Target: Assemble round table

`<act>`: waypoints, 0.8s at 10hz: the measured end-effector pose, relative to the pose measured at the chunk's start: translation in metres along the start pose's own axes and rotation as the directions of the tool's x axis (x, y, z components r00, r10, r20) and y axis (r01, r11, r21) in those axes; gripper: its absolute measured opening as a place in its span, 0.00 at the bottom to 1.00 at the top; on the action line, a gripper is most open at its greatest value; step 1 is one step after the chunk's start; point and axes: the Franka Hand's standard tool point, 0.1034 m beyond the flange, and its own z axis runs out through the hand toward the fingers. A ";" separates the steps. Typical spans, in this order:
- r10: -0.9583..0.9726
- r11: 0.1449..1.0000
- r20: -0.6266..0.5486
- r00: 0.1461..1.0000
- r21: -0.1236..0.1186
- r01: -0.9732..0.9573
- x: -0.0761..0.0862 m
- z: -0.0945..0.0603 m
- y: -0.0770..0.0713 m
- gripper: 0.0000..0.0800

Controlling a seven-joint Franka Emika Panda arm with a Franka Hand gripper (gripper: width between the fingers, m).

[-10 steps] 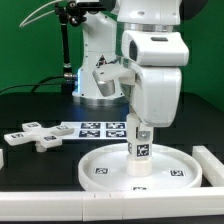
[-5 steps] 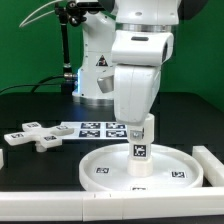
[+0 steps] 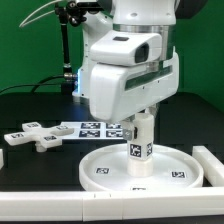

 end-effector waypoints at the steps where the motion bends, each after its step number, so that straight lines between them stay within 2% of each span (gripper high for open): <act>1: 0.103 0.995 -0.007 0.995 0.011 -0.103 0.000 0.000 0.000 0.51; 2: 0.177 0.984 -0.013 0.984 0.021 -0.177 0.000 0.000 0.000 0.51; 8: 0.524 0.851 -0.007 0.852 0.031 -0.523 0.003 0.000 -0.003 0.51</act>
Offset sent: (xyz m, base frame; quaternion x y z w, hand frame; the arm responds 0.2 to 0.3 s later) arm 0.0000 0.0000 0.0000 0.0000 0.0000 0.1296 0.9916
